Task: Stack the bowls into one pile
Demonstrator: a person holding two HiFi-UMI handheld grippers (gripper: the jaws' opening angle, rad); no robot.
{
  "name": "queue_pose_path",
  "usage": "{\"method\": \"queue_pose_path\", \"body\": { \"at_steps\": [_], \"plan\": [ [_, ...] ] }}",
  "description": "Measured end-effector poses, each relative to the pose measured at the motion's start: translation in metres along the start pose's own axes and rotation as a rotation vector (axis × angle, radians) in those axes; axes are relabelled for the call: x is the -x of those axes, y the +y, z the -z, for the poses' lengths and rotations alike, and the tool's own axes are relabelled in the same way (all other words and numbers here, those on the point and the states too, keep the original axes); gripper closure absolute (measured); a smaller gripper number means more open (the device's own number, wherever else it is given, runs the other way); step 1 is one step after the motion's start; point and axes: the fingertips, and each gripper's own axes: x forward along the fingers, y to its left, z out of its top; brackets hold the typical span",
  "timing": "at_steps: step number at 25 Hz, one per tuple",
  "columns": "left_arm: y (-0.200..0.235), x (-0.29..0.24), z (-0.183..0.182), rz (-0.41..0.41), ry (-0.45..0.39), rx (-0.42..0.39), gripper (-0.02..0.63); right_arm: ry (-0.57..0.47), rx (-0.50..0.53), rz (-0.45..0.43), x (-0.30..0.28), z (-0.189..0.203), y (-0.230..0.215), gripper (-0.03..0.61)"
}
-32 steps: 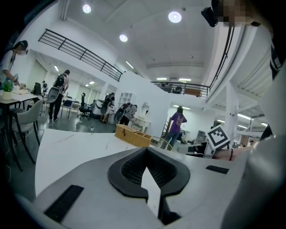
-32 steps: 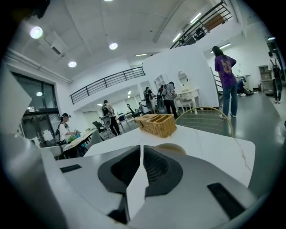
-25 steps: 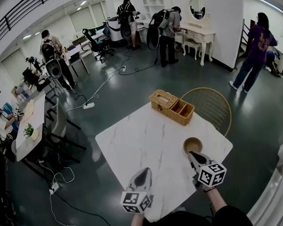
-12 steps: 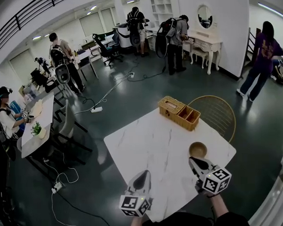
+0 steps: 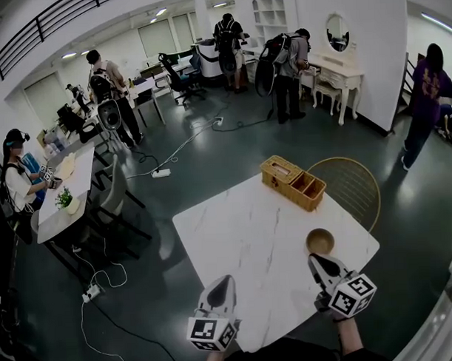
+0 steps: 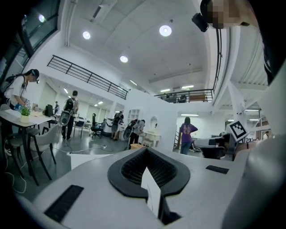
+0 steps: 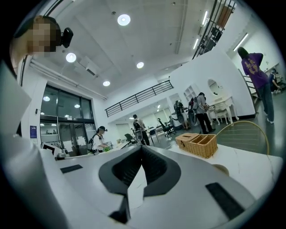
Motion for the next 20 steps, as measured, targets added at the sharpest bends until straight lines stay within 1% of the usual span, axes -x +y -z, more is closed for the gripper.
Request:
{"method": "queue_pose_path", "body": {
  "at_steps": [4, 9, 14, 20],
  "plan": [
    [0.005, 0.013, 0.005, -0.027, 0.004, -0.001, 0.6, -0.002, 0.004, -0.001, 0.003, 0.004, 0.003, 0.565],
    [0.009, 0.017, 0.004, -0.054, -0.004, -0.001, 0.6, 0.002, 0.059, -0.002, 0.003, 0.004, 0.004, 0.565],
    [0.012, 0.018, 0.001, -0.068, -0.016, -0.019, 0.6, -0.008, 0.073, 0.001, 0.005, 0.003, 0.003, 0.565],
    [0.015, 0.022, 0.003, -0.082, -0.007, -0.031, 0.6, -0.013, 0.076, 0.019, 0.009, 0.004, -0.002, 0.565]
  ]
}}
